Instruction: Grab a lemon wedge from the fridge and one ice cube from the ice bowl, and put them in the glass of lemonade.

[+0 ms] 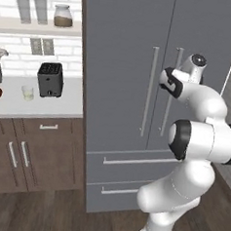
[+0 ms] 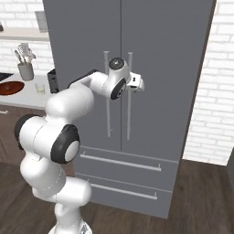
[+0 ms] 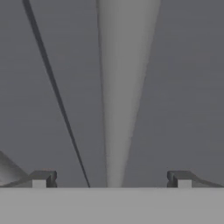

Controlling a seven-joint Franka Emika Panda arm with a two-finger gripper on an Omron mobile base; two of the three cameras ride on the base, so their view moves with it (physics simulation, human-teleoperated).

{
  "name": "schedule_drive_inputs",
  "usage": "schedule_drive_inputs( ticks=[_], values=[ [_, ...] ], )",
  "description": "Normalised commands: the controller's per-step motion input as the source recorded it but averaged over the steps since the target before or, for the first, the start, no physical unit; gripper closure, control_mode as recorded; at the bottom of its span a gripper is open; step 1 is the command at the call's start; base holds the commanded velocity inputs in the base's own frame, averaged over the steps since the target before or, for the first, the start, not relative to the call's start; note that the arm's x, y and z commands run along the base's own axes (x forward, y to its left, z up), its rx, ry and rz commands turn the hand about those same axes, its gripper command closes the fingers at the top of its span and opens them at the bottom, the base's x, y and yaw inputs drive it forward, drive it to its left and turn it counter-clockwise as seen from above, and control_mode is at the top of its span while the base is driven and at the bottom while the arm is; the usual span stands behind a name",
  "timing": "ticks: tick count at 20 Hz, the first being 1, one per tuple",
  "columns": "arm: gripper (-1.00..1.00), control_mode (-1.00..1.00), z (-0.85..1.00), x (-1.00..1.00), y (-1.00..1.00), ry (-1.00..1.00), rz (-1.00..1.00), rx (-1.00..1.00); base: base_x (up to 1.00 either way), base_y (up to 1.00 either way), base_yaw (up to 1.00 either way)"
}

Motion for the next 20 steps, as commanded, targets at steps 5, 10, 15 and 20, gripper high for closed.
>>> schedule_drive_inputs(
  ticks=[5, 10, 15, 20],
  values=[
    [-1.00, -1.00, 0.06, 0.36, 0.00, 0.00, 0.00, 0.00, 0.00, 0.00, 0.00],
    [-1.00, -1.00, 0.24, 0.11, 0.00, 0.00, 0.00, 0.03, 0.00, 0.00, 0.00],
    [-1.00, -1.00, 0.13, 0.15, -0.05, 0.00, 0.00, 0.01, 0.00, 0.00, 0.00],
    [-1.00, -1.00, 0.04, 0.33, -0.14, 0.00, -0.01, 0.01, 0.00, 0.00, 0.00]
  ],
)
